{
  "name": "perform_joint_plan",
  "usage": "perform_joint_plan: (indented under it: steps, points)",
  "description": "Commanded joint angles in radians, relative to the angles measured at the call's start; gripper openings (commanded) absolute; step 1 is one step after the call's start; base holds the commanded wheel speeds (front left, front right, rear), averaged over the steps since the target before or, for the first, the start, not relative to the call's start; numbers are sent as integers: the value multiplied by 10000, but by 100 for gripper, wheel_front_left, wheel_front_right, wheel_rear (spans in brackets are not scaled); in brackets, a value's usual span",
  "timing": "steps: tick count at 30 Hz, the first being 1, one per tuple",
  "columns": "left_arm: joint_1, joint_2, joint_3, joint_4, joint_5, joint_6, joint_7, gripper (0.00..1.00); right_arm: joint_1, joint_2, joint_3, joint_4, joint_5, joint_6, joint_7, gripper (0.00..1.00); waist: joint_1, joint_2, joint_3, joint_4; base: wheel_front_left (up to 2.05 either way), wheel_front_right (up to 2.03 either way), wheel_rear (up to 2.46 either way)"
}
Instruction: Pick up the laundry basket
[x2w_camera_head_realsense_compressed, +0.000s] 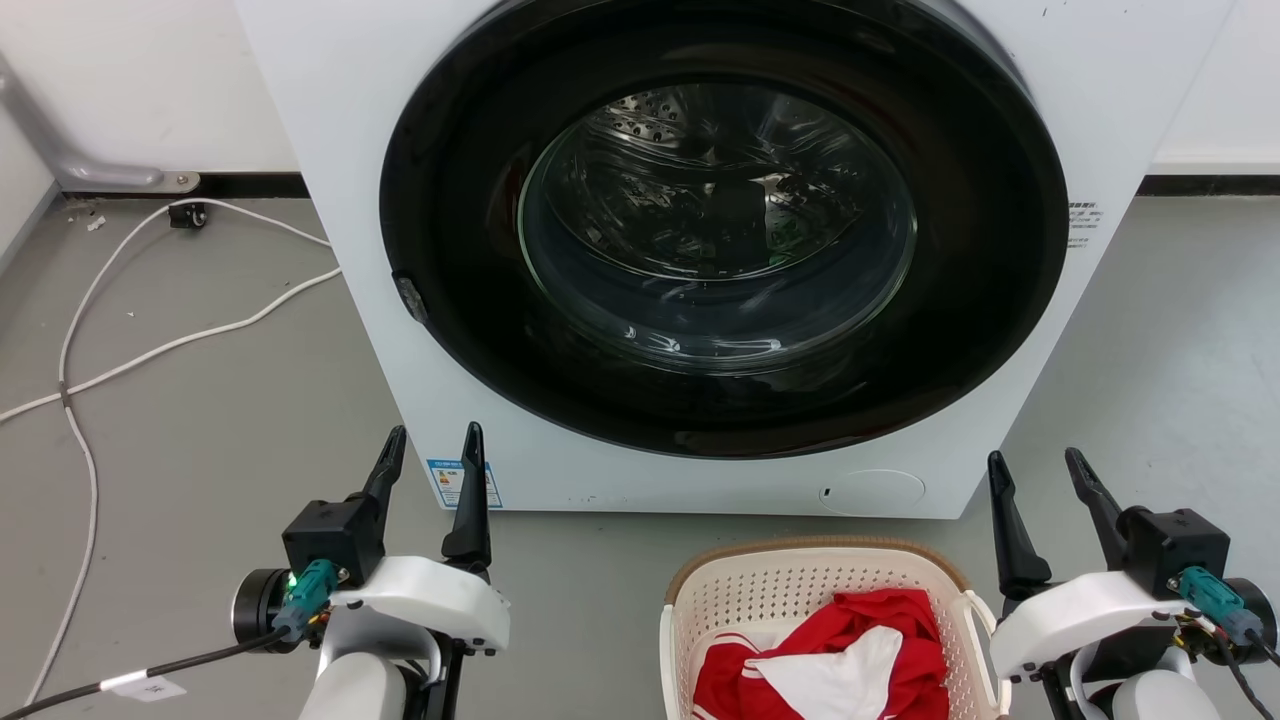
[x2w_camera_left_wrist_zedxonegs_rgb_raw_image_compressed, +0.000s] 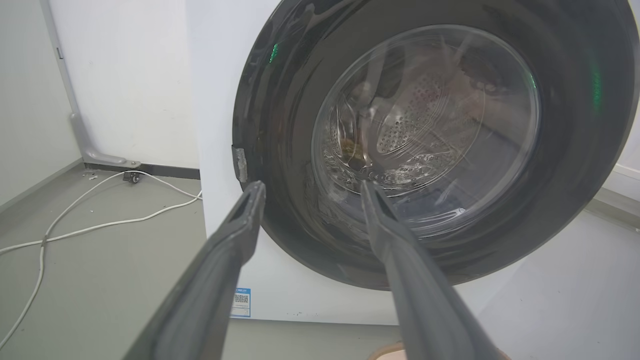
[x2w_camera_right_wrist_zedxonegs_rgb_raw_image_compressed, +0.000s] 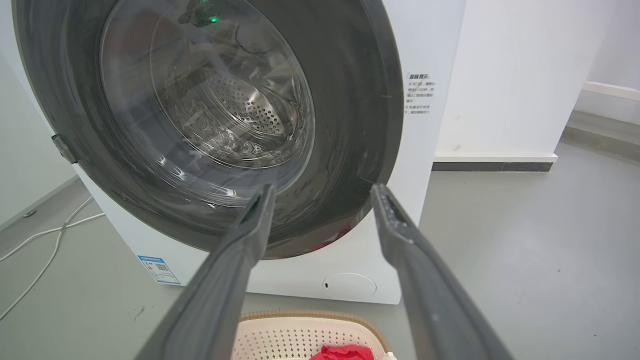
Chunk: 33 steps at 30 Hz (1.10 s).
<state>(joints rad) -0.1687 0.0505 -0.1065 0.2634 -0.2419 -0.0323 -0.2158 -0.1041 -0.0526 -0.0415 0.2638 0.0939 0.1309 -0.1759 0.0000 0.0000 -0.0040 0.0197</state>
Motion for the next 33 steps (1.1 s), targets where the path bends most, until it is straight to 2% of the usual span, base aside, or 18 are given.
perform_joint_plan:
  steps: [1, 24, 33]
  points:
    - [-84, 4, -23, -14, 218, 55, -95, 100, -133, 26, -23, -13, -212, -3, -74, 100, 0, 0, -2, -3, 0, 0, 0]
    - [121, -5, -64, -48, 1708, 371, -503, 100, -131, 40, -69, 116, -1737, -3, -294, 100, 0, 0, 32, 26, 0, 0, 0]
    - [210, -6, 3, -88, 1411, 431, -519, 100, -158, 39, -67, 183, -1492, -3, -297, 100, 0, 0, 60, -6, 0, 0, 0]
